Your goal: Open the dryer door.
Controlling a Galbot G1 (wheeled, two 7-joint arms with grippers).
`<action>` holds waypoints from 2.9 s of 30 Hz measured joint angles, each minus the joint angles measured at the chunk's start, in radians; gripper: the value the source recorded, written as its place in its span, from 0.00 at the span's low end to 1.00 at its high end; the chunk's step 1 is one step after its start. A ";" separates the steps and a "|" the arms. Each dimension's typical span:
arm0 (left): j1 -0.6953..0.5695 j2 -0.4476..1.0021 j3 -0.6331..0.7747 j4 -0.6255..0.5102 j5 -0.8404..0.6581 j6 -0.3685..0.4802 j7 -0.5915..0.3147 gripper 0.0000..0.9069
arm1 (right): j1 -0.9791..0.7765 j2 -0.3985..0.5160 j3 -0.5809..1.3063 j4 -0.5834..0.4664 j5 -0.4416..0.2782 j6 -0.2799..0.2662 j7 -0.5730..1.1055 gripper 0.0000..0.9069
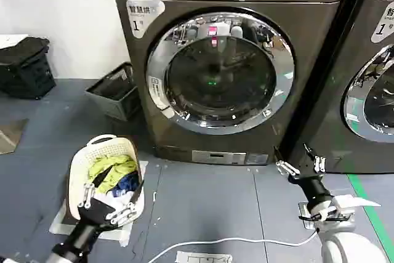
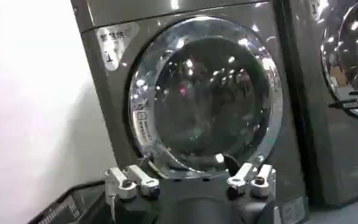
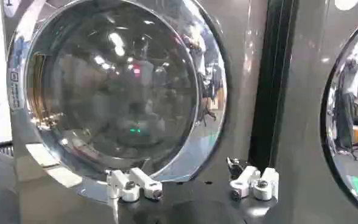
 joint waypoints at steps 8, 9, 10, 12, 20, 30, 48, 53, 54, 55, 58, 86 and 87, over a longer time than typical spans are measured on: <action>0.004 -0.001 -0.002 -0.001 0.000 -0.002 0.000 1.00 | 0.035 -0.028 -0.013 -0.026 0.015 0.073 -0.019 1.00; 0.005 -0.001 -0.002 -0.002 0.000 -0.002 0.000 1.00 | 0.041 -0.033 -0.016 -0.031 0.018 0.081 -0.021 1.00; 0.005 -0.001 -0.003 -0.003 0.000 -0.002 0.000 1.00 | 0.047 -0.040 -0.020 -0.038 0.026 0.091 -0.024 1.00; 0.006 -0.001 -0.003 -0.004 0.000 -0.002 0.001 1.00 | 0.065 -0.055 -0.029 -0.058 0.045 0.111 -0.032 1.00; 0.012 0.000 -0.003 -0.008 0.000 -0.015 0.002 1.00 | 0.166 -0.151 -0.086 -0.173 0.107 0.182 -0.089 1.00; 0.018 -0.004 -0.015 -0.017 0.000 -0.032 0.004 1.00 | 0.340 -0.258 -0.221 -0.326 0.181 0.222 -0.141 1.00; 0.039 -0.017 -0.029 -0.049 -0.006 -0.046 0.018 1.00 | 0.670 -0.291 -0.489 -0.620 0.234 0.295 -0.226 1.00; 0.043 -0.023 -0.034 -0.053 -0.006 -0.047 0.019 1.00 | 0.739 -0.279 -0.535 -0.676 0.233 0.309 -0.241 1.00; 0.044 -0.024 -0.036 -0.053 -0.006 -0.047 0.019 1.00 | 0.752 -0.277 -0.542 -0.688 0.233 0.314 -0.245 1.00; 0.044 -0.025 -0.038 -0.053 -0.006 -0.047 0.019 1.00 | 0.766 -0.274 -0.552 -0.700 0.234 0.318 -0.251 1.00; 0.046 -0.027 -0.044 -0.053 -0.006 -0.048 0.019 1.00 | 0.804 -0.268 -0.576 -0.735 0.242 0.327 -0.263 1.00; 0.052 -0.049 -0.057 -0.052 -0.007 -0.050 0.022 1.00 | 1.055 -0.113 -0.782 -1.029 0.264 0.356 -0.319 1.00; 0.052 -0.049 -0.058 -0.052 -0.007 -0.050 0.022 1.00 | 1.060 -0.106 -0.786 -1.035 0.264 0.355 -0.319 1.00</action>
